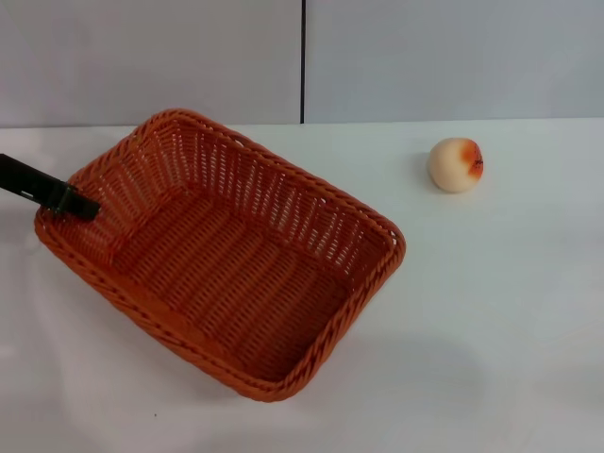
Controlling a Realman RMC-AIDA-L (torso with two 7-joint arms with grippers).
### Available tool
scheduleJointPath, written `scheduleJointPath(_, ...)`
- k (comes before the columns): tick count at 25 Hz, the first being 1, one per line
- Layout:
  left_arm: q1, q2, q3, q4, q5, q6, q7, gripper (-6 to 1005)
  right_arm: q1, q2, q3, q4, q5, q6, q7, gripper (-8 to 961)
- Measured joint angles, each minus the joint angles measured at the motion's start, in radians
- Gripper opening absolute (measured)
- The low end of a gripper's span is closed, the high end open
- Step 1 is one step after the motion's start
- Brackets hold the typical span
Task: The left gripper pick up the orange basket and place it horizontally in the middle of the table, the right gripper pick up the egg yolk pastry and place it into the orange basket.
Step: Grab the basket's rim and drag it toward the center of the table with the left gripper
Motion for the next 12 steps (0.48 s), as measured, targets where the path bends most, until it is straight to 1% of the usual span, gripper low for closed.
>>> scheduleJointPath(4,0.0,-0.001,-0.001,0.009,0.0,0.0,-0.007,187,0.004,0.0,0.0,0.0,-0.001,0.007,0.0,632)
scheduleJointPath(5,0.0,-0.002,-0.012,0.033,-0.002,0.006,-0.05,187,0.005,-0.001,0.0,-0.001,-0.001,0.007,0.0,632)
scheduleJointPath(6,0.0,0.003,-0.045,0.039,-0.007,0.03,-0.101,187,0.005,-0.001,0.0,-0.004,-0.001,0.008,0.0,632)
scheduleJointPath(7,0.0,0.003,-0.045,0.039,-0.007,0.03,-0.101,187,0.005,-0.001,0.0,-0.004,-0.001,0.008,0.0,632)
scheduleJointPath(8,-0.001,0.008,-0.081,0.043,-0.007,0.061,-0.13,187,0.005,-0.001,0.0,-0.006,-0.001,0.009,0.0,632)
scheduleJointPath(10,-0.001,0.01,-0.096,0.047,-0.007,0.077,-0.141,187,0.004,-0.001,0.002,-0.006,-0.001,0.011,0.0,632)
scheduleJointPath(11,-0.001,0.012,-0.126,0.056,-0.007,0.102,-0.157,187,0.003,-0.001,0.004,-0.007,0.0,0.015,0.0,632)
scheduleJointPath(12,0.0,0.011,-0.176,0.074,-0.011,0.128,-0.172,187,0.003,-0.001,0.006,-0.007,0.0,0.02,0.0,632)
